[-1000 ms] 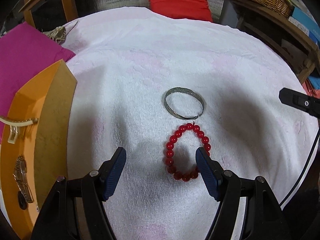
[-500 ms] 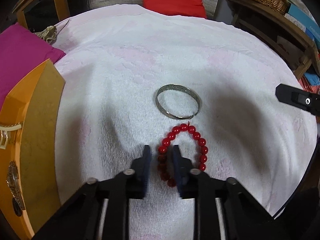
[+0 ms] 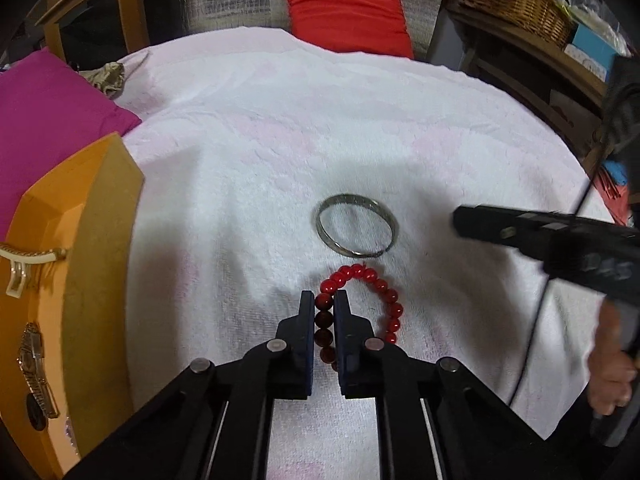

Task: Organize jewelry
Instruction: 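Grasp the red bead bracelet with the left gripper, then carry the red bracelet toward the orange box while the right gripper grasps the silver bangle, then lower the red bracelet into the orange box and open the left gripper, then lower the silver bangle into the orange box and open the right gripper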

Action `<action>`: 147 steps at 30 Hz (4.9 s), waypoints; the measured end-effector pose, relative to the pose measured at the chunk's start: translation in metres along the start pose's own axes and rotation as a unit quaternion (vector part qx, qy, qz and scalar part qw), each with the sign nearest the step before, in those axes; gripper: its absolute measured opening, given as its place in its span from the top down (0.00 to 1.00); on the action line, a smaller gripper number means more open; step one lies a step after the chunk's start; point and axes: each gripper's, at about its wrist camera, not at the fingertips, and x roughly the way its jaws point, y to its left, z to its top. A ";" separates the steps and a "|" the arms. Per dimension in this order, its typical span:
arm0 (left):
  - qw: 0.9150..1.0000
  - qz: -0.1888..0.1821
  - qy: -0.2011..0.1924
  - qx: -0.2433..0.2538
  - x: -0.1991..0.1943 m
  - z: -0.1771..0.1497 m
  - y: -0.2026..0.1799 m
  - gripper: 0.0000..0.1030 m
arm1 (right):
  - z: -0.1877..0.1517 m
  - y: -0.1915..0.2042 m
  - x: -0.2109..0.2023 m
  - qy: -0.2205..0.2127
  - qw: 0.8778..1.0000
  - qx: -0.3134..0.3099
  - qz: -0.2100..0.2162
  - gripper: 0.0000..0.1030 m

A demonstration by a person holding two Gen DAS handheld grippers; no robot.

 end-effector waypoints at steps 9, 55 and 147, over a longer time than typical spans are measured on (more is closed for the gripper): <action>0.998 -0.015 -0.065 -0.015 -0.052 0.001 0.018 0.91 | 0.005 0.019 0.027 0.014 0.999 -0.034 0.023 0.52; 0.969 0.096 -0.151 -0.168 -0.111 -0.022 0.168 0.91 | -0.001 0.059 0.079 0.009 0.995 -0.060 -0.077 0.41; 0.961 0.067 -0.065 -0.261 -0.073 -0.047 0.212 0.91 | 0.090 0.280 0.159 0.078 0.990 -0.100 0.065 0.41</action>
